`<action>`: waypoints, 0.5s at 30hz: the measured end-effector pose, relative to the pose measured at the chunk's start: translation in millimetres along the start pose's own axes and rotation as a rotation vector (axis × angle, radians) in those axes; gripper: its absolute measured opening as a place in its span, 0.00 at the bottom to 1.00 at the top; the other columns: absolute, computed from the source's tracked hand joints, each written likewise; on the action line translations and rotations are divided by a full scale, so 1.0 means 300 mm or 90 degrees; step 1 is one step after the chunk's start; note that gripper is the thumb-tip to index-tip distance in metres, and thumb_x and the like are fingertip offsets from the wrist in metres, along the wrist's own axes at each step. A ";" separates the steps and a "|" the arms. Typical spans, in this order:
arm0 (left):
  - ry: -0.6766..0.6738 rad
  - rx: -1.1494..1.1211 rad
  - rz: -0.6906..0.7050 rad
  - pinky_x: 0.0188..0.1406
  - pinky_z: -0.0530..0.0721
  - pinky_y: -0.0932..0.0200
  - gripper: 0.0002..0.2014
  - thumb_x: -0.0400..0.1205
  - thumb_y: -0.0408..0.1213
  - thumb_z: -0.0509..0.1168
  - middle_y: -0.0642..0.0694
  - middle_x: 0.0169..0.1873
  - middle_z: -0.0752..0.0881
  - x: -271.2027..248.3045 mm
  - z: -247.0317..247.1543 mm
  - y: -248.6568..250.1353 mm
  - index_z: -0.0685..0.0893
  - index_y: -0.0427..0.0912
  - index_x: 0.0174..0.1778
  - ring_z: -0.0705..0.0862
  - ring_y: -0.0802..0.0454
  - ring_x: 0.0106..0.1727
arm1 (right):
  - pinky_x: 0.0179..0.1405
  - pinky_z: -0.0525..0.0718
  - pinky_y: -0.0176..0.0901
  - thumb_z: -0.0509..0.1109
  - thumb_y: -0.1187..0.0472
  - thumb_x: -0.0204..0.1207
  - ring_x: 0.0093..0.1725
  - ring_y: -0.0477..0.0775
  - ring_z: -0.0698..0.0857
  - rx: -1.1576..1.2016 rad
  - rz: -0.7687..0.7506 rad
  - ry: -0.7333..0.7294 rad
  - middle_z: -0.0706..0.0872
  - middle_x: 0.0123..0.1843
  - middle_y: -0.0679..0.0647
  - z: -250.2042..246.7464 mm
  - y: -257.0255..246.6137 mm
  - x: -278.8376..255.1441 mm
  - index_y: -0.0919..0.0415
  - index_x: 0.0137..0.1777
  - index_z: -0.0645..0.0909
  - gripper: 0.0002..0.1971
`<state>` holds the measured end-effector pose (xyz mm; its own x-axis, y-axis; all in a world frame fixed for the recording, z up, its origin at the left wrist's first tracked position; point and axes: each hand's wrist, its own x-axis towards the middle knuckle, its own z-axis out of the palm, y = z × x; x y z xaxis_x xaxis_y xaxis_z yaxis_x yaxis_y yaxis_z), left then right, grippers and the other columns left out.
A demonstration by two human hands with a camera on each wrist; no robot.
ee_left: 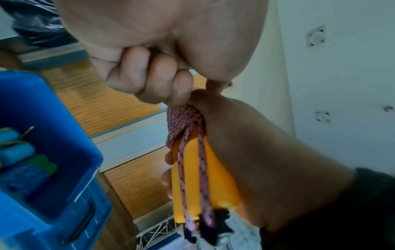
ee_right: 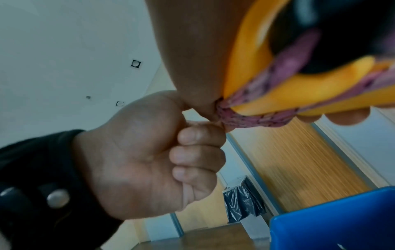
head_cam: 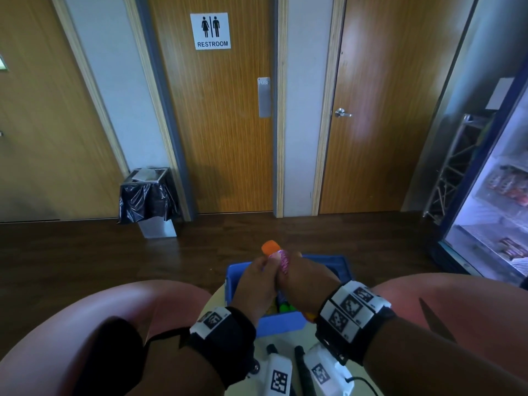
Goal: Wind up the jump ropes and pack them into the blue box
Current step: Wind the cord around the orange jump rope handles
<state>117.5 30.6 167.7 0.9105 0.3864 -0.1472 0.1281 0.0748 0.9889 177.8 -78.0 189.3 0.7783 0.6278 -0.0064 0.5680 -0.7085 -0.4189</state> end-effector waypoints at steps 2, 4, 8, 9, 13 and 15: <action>-0.013 -0.024 -0.024 0.25 0.81 0.67 0.11 0.89 0.44 0.59 0.54 0.27 0.86 -0.013 0.034 0.010 0.81 0.40 0.53 0.83 0.60 0.25 | 0.47 0.87 0.55 0.53 0.49 0.86 0.46 0.60 0.87 -0.002 -0.074 -0.019 0.85 0.51 0.57 0.001 0.021 0.003 0.51 0.62 0.73 0.12; -0.022 -0.042 -0.106 0.14 0.63 0.70 0.16 0.91 0.46 0.54 0.53 0.15 0.73 -0.023 0.062 0.010 0.77 0.42 0.42 0.68 0.59 0.13 | 0.43 0.88 0.56 0.51 0.46 0.85 0.40 0.57 0.87 0.028 -0.090 -0.061 0.84 0.46 0.55 -0.013 0.046 0.023 0.42 0.54 0.71 0.08; -0.003 -0.069 -0.212 0.24 0.46 0.61 0.28 0.85 0.64 0.55 0.52 0.19 0.60 0.007 0.108 -0.021 0.64 0.52 0.24 0.52 0.56 0.20 | 0.39 0.89 0.56 0.54 0.49 0.86 0.35 0.57 0.85 -0.091 -0.140 -0.085 0.83 0.43 0.53 -0.022 0.139 0.043 0.45 0.51 0.70 0.05; 0.002 -0.058 -0.213 0.25 0.46 0.61 0.28 0.85 0.65 0.53 0.52 0.19 0.59 0.019 0.127 -0.032 0.63 0.52 0.23 0.51 0.56 0.21 | 0.38 0.89 0.56 0.56 0.51 0.86 0.34 0.57 0.84 -0.092 -0.160 -0.083 0.82 0.43 0.53 -0.028 0.168 0.042 0.44 0.52 0.68 0.02; -0.030 0.009 -0.197 0.22 0.50 0.61 0.28 0.87 0.63 0.51 0.51 0.19 0.63 0.029 0.225 -0.044 0.63 0.50 0.25 0.55 0.54 0.21 | 0.34 0.84 0.47 0.49 0.36 0.84 0.30 0.52 0.83 0.039 -0.131 -0.119 0.79 0.34 0.48 -0.052 0.299 0.044 0.40 0.47 0.70 0.13; -0.016 0.042 -0.147 0.19 0.58 0.63 0.22 0.90 0.54 0.52 0.46 0.23 0.70 0.044 0.272 -0.064 0.72 0.48 0.32 0.63 0.53 0.20 | 0.32 0.77 0.43 0.44 0.22 0.77 0.26 0.52 0.79 0.203 -0.007 -0.150 0.78 0.28 0.48 -0.053 0.361 0.051 0.46 0.34 0.76 0.33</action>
<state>159.0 -40.7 148.4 0.8632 0.3429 -0.3705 0.3594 0.0979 0.9280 255.3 -150.3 158.5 0.6687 0.7181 -0.1930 0.4357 -0.5887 -0.6808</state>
